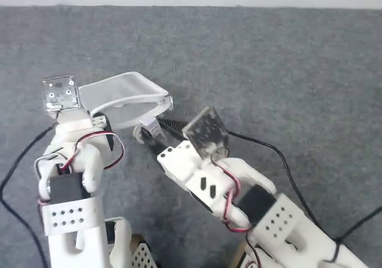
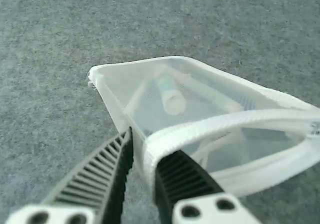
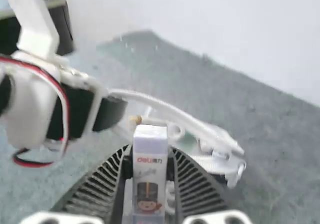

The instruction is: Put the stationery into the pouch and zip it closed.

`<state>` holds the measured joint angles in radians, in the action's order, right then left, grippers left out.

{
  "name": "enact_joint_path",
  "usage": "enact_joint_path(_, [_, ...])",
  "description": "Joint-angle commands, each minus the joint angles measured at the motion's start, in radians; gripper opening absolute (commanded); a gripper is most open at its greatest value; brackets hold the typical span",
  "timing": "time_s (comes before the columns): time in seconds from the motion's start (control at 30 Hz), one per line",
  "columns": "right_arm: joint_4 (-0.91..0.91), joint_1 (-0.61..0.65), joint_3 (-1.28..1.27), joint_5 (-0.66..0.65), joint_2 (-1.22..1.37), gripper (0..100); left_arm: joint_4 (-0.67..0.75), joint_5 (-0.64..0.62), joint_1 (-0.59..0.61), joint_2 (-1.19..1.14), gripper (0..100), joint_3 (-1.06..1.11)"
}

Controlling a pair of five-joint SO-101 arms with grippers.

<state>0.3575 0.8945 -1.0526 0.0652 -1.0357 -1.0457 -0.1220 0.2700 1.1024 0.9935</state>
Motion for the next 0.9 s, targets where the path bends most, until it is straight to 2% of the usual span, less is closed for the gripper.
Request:
enact_joint_path(0.0, [-0.074,0.007,-0.012,0.002,-0.087,0.6,-0.006,0.009,-0.014,0.005,3,-0.039])
enact_joint_path(0.23, [-0.206,0.079,-0.083,0.005,-0.117,0.6,-0.006,0.009,-0.015,0.005,3,-0.039])
enact_joint_path(0.47, [-0.644,0.077,-0.235,0.0,-0.116,0.6,-0.008,0.006,-0.015,0.005,3,-0.058])
enact_joint_path(0.67, [-0.802,0.074,-0.242,0.002,-0.041,0.6,-0.008,0.006,-0.015,0.005,3,-0.058])
enact_joint_path(0.87, [-1.046,0.068,-0.227,-0.002,0.16,0.6,-0.008,0.006,-0.015,0.005,3,-0.054])
